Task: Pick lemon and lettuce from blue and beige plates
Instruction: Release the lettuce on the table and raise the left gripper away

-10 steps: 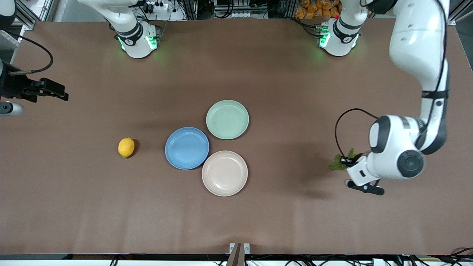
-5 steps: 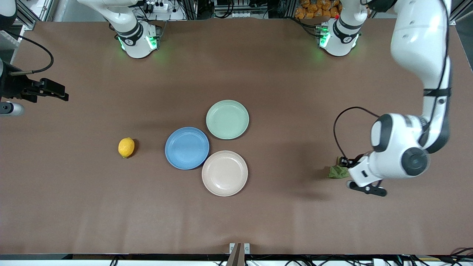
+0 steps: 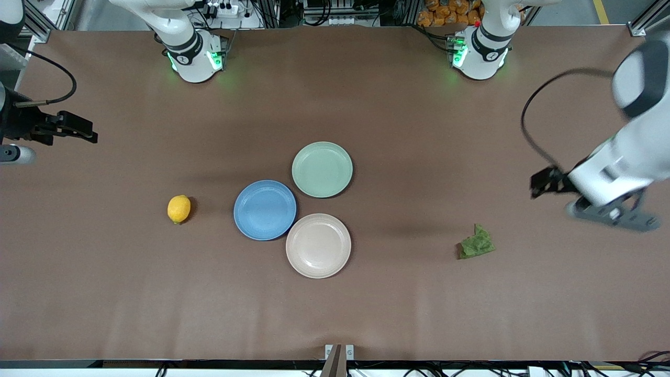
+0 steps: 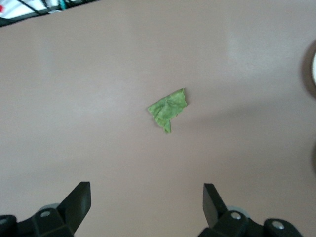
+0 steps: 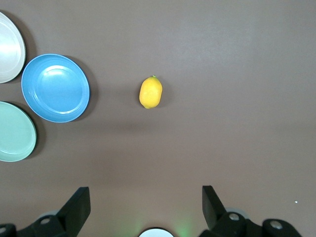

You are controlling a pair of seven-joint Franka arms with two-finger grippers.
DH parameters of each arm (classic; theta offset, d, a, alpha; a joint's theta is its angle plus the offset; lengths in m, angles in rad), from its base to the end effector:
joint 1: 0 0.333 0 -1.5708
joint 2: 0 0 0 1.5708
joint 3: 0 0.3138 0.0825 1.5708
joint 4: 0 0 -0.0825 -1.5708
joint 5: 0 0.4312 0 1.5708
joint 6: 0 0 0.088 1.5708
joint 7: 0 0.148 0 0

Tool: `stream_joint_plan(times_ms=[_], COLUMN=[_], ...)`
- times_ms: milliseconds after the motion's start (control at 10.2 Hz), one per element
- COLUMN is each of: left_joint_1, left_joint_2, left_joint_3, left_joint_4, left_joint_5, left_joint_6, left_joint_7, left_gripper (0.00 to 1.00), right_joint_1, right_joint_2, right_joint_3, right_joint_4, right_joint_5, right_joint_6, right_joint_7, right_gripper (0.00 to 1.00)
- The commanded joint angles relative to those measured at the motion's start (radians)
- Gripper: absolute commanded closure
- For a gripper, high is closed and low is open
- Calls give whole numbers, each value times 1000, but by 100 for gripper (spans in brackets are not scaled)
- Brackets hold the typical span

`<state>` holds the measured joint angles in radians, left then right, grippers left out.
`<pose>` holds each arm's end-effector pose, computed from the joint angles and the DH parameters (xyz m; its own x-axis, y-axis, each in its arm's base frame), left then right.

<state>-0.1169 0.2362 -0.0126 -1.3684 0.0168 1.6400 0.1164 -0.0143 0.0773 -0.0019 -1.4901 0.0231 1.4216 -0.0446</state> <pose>0.6753 -0.0847 0.5419 0.9692 -0.2440 0.0336 -0.2436 -0.9697 -0.0179 0.6029 -0.0060 0.5643 0.9890 0.0320 -0.1441 0.0280 -0.9992 -0.0294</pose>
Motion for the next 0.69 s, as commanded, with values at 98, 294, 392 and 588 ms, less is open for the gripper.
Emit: stream_joint_plan(times_ms=[98, 294, 392, 588], left_joint_1=[39, 57, 66, 91], left_joint_2=[-116, -158, -176, -202], left_joint_3=[-4, -3, -4, -13], left_joint_4=[-41, -47, -52, -67], left_joint_5=[9, 11, 11, 12], left_joint_6=[-96, -118, -132, -132], left_joint_7=[-3, 5, 8, -3], left_gripper=[0, 0, 0, 0], right_joint_1=[0, 2, 2, 2], right_joint_2=[-14, -16, -16, -14], right_joint_3=[0, 0, 0, 0], right_joint_4=[-12, -12, -12, -12], right_joint_5=[-12, -12, -12, -11], right_joint_6=[-1, -1, -3, -3], right_joint_7=[-8, -8, -8, -8], right_gripper=[0, 0, 0, 0])
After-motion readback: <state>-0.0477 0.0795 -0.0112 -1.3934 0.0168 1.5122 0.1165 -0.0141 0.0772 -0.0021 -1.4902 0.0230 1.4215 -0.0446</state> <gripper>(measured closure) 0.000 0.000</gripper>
